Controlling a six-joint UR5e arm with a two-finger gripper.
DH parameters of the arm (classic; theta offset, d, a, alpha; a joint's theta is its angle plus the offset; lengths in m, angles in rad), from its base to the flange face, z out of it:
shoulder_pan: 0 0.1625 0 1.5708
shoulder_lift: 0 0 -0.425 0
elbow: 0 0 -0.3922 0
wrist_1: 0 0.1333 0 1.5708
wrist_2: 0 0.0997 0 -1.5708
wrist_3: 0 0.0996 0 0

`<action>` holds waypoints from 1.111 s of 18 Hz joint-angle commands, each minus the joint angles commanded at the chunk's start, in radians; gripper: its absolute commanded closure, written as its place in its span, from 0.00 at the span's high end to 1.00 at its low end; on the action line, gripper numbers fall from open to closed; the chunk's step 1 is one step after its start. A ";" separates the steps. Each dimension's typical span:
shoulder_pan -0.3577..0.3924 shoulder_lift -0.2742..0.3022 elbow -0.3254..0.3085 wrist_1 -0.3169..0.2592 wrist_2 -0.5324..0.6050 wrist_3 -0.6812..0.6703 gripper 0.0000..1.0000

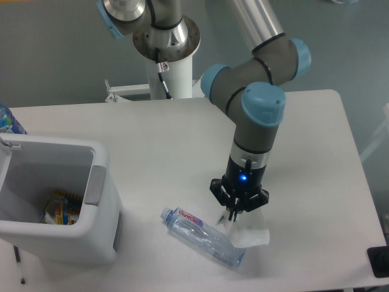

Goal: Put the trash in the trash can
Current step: 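Lift the plastic bag and carry it over the white trash bin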

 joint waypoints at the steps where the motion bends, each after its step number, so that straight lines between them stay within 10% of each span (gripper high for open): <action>1: 0.000 0.009 0.000 0.000 -0.005 -0.009 0.00; 20: -0.207 0.170 0.091 0.002 -0.192 -0.302 0.00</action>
